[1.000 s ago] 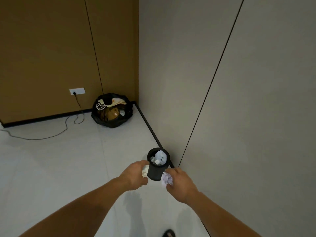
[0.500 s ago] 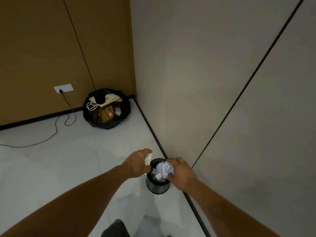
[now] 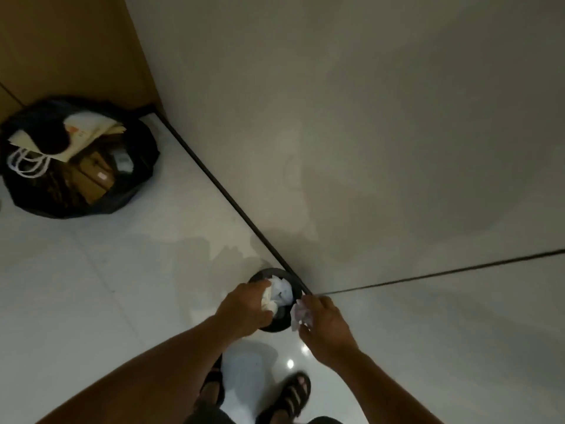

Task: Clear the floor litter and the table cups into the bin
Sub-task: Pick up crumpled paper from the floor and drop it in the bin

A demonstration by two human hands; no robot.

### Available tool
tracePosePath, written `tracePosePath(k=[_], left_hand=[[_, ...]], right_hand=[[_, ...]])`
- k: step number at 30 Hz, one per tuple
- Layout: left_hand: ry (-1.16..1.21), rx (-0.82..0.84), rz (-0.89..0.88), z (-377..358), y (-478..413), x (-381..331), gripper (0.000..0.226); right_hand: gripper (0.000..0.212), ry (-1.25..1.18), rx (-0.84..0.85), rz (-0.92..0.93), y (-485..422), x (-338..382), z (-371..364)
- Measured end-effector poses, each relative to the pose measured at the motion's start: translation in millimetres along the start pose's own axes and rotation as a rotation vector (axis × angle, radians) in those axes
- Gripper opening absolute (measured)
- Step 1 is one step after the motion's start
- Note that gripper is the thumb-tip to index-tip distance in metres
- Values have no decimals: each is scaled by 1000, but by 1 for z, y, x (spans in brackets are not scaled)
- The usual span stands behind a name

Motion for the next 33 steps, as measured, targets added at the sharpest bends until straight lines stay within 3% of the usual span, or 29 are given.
tracePosePath(k=[6, 13, 19, 23, 28, 33], left_hand=[[-115, 60, -39, -85, -121, 43, 49], [-224, -46, -95, -173, -233, 96, 68], [-381, -81, -67, -205, -239, 141, 71], [-425, -89, -22, -182, -221, 124, 74], [-433, -93, -54, -114, -187, 50, 81], [-516, 70, -66, -59, -118, -22, 90]], right_hand=[[51, -10, -21, -72, -94, -77, -100], [61, -38, -43, -121, -178, -167, -222], [81, -117, 6, -152, -184, -194, -279], [80, -109, 37, -146, -160, -186, -257], [82, -51, 44, -146, -119, -163, -173], [83, -14, -4, -127, -70, -122, -69]])
Point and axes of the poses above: each hand's wrist, its own y-axis away from the middle knuckle, its own z-axis out of the back of the hand, x = y × z, the point moved 9 cm from there along -y, towards the middle knuckle, and after that the axes turned 10 degrees about z, right-handed, at the moved point
